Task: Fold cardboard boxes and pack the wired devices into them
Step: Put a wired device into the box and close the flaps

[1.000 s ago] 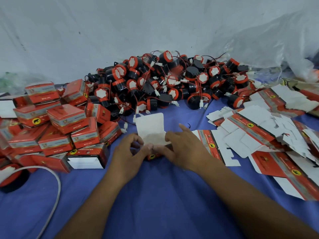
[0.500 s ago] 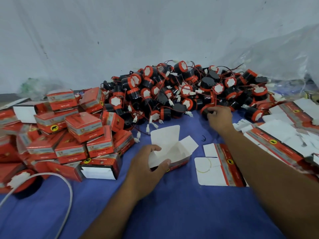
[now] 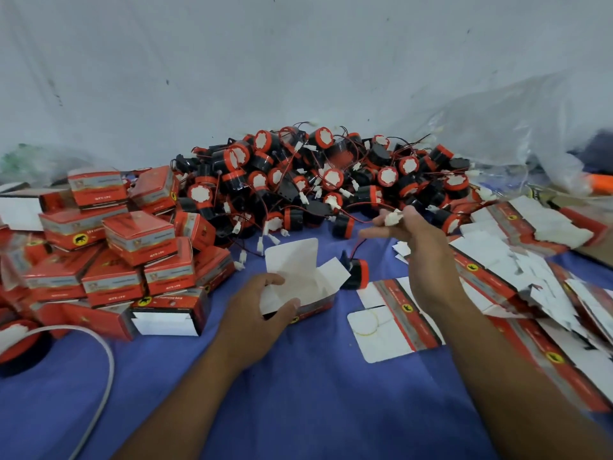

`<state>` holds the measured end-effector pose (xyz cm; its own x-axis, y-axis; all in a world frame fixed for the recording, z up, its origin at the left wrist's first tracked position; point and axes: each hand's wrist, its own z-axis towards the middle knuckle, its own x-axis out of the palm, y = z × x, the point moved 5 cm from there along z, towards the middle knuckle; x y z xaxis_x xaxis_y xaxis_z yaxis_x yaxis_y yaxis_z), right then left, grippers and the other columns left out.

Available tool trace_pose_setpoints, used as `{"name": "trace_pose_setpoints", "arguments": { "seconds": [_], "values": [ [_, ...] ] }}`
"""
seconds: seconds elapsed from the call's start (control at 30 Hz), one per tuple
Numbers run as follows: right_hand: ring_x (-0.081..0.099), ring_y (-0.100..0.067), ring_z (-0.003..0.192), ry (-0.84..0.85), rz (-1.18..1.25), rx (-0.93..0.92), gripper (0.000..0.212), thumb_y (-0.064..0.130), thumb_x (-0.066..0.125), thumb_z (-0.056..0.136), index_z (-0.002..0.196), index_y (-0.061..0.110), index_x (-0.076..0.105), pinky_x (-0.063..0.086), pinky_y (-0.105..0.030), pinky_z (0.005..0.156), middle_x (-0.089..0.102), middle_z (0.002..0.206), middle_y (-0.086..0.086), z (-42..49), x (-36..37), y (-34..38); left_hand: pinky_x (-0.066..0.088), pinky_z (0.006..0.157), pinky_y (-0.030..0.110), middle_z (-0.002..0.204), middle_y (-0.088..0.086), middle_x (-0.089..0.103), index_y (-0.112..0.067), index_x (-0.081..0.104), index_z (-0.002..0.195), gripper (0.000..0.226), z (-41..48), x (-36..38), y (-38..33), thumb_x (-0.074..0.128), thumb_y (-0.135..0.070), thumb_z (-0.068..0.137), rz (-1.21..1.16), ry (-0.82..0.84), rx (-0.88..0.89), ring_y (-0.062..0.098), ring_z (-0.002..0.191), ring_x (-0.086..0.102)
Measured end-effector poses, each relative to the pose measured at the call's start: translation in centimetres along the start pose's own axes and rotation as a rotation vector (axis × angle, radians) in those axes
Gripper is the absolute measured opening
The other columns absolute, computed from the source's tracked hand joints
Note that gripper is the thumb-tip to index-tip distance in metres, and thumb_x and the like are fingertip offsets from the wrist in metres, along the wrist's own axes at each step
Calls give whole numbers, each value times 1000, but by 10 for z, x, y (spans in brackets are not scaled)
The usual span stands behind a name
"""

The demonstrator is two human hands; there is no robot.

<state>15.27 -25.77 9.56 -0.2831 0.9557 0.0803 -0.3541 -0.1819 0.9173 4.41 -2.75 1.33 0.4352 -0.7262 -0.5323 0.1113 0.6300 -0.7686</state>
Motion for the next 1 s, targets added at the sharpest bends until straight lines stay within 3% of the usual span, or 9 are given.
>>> {"name": "trace_pose_setpoints", "arguments": {
  "seconds": [0.13, 0.23, 0.4, 0.5, 0.63, 0.73, 0.8, 0.93, 1.0],
  "values": [
    [68, -29, 110, 47, 81, 65, 27, 26, 49, 94, 91, 18, 74, 50, -37, 100, 75, 106, -11, -12, -2, -22, 36, 77, 0, 113, -19, 58, -32, 56, 111, 35, -1, 1, -3, 71, -44, 82, -2, -4, 14, -3, 103, 53],
    [69, -19, 102, 23, 53, 45, 27, 21, 49, 93, 81, 19, 74, 53, -30, 93, 73, 88, -7, -9, -6, -30, 36, 76, 0, 114, -22, 57, -32, 55, 111, 32, -2, 1, -1, 75, -28, 86, -4, -12, 18, -6, 107, 51],
    [63, 2, 87, 69, -387, -31, 5, 3, 61, 94, 90, 3, 58, 47, -20, 84, 62, 78, 10, 5, 1, -45, 36, 81, 1, 116, -23, 56, -27, 57, 112, 33, -3, 0, -3, 75, -30, 83, -6, 10, 46, -9, 110, 50],
    [58, -10, 78, 106, -566, -48, 14, 10, 71, 90, 86, 15, 59, 43, -12, 71, 55, 74, 0, 7, 16, -53, 35, 79, 0, 115, -20, 55, -23, 58, 111, 32, -3, -1, -3, 74, -12, 86, 11, 23, 50, -12, 107, 48],
    [56, -25, 99, 206, -689, -31, 29, 12, 73, 91, 120, 11, 69, 39, -6, 72, 48, 111, -8, 4, 30, -67, 34, 78, -1, 114, -22, 54, -23, 57, 111, 30, -3, 1, -5, 66, -22, 82, 5, 56, 43, -13, 105, 48],
    [59, -31, 110, 428, -743, -184, 51, -9, 72, 74, 124, 0, 65, 46, -29, 86, 63, 119, -15, -4, 41, -66, 35, 77, 0, 114, -22, 54, -22, 57, 111, 36, -3, 2, -5, 57, -29, 76, -8, 59, 25, -18, 105, 45],
    [63, -26, 103, 491, -674, -177, 55, -4, 66, 63, 118, -1, 62, 51, -36, 84, 69, 111, -10, -8, 43, -65, 35, 77, 1, 114, -21, 54, -21, 57, 112, 37, -3, 2, -6, 57, -29, 76, -12, 62, 25, -16, 106, 46],
    [63, -22, 102, 426, -676, -57, 54, -3, 66, 75, 125, 13, 55, 54, -41, 85, 64, 115, 0, -9, 40, -77, 35, 76, 0, 114, -21, 53, -19, 57, 114, 39, -4, 1, -8, 58, -31, 77, -10, 68, 29, -18, 104, 46],
    [65, -22, 101, 344, -678, -32, 53, 0, 70, 81, 130, 16, 54, 55, -33, 85, 64, 118, 0, -6, 36, -80, 36, 77, 0, 114, -22, 53, -19, 57, 114, 40, -4, 0, -8, 58, -32, 77, -8, 58, 26, -18, 105, 46]
  ]
}}
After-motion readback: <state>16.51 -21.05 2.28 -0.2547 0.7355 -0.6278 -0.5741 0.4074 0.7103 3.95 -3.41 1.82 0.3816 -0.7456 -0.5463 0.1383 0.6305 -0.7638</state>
